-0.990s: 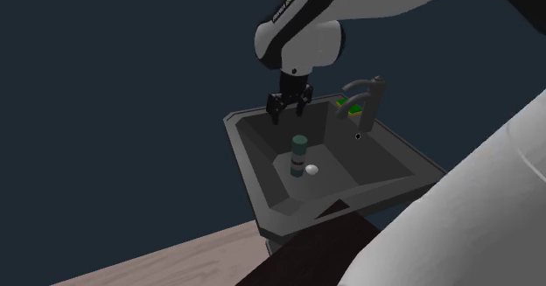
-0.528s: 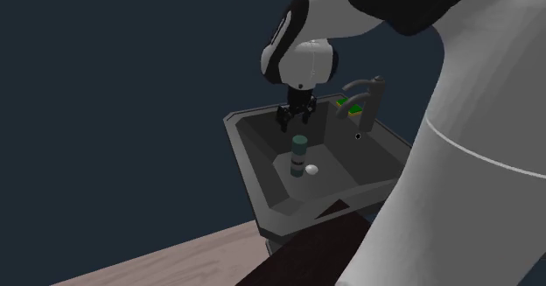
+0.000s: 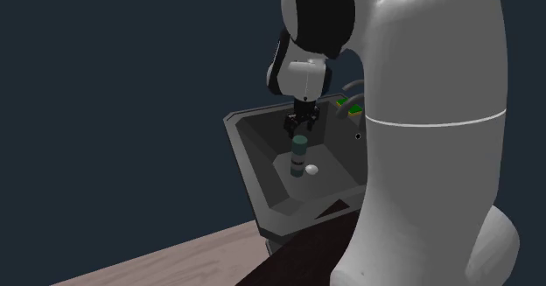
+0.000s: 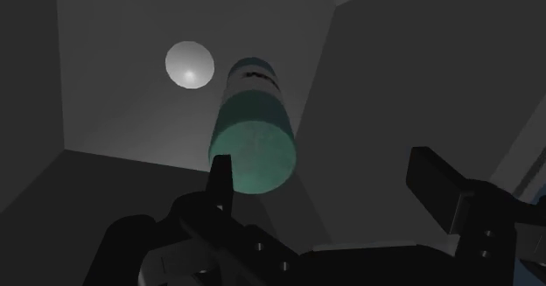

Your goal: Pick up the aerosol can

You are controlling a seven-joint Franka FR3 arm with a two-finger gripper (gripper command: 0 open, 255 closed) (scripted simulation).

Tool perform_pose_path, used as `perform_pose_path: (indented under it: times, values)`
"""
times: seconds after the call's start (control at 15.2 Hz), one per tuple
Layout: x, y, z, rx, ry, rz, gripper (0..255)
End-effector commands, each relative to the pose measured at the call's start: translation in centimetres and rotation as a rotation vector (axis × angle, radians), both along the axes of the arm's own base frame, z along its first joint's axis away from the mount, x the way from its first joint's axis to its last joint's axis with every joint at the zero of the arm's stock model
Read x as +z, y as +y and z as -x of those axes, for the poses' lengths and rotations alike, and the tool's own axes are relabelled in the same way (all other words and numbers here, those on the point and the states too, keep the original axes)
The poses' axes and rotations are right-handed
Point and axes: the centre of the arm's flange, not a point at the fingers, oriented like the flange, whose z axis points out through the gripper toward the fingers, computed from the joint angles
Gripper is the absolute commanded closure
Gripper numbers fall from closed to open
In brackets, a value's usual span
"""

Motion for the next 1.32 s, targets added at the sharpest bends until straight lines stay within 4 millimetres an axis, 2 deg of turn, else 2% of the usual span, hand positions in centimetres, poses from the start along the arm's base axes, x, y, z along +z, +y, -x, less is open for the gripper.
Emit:
perform_pose_path:
  times: [0.0, 0.13, 0.2, 0.66, 0.79, 0.86, 1.25]
  values:
    - [-2.3, -1.6, -0.7, 0.0, 0.008, 0.0, 0]
    - [-4.3, -3.2, -1.4, 0.0, 0.016, 0.001, 0]
    - [-4.4, -3.3, -1.4, 0.0, 0.016, 0.001, 0]
    - [-8.4, -3.3, -1.4, 0.0, 0.016, 0.001, 0]
    - [-8.4, -3.3, -1.4, 0.0, 0.016, 0.001, 0]
    - [-8.3, -3.3, -1.4, 0.0, 0.016, 0.001, 255]
    - [-8.3, -3.3, -1.4, 0.0, 0.016, 0.001, 255]
